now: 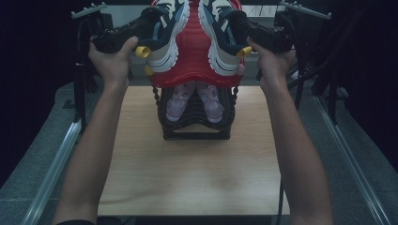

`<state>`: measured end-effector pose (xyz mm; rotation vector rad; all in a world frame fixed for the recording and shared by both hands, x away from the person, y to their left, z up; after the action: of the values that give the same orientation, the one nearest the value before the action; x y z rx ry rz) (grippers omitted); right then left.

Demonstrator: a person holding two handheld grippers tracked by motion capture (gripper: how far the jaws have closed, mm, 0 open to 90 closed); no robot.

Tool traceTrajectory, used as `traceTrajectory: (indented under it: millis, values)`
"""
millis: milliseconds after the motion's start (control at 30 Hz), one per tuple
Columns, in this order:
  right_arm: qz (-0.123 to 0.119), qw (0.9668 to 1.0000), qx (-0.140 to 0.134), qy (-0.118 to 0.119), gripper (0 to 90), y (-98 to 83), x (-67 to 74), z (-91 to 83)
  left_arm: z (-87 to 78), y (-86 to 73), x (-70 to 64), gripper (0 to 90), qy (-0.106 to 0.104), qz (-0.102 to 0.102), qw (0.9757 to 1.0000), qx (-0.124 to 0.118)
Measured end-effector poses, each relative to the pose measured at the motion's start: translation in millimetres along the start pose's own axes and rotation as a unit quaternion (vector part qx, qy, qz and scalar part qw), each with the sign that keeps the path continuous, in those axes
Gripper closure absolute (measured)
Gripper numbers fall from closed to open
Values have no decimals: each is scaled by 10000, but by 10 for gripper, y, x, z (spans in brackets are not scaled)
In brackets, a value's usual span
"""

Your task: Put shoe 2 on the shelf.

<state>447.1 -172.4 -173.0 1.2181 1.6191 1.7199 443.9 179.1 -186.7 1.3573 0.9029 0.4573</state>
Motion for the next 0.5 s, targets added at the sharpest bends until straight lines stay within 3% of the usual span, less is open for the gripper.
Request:
traceTrajectory:
  millis: [367, 500]
  values:
    - [-9, 9999, 87, -89, 724, 15, 8, 141, 143, -51, -24, 724, -16, 12, 10000, 49]
    - [-34, 9998, 109, -131, 724, -3, 21, 184, 175, -84, -43, 724, 27, 109, 9999, 88]
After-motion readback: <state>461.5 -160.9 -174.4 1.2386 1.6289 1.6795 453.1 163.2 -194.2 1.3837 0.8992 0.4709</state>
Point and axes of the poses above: each handheld gripper's, and its own axes: z roughly forward along the jaws, y roughly out of its top, x roughly to its left, the point moved 3 cm from there along z, roughly forward along the jaws, and after that the axes turned 5 degrees about -y, right-handed, at the moved point
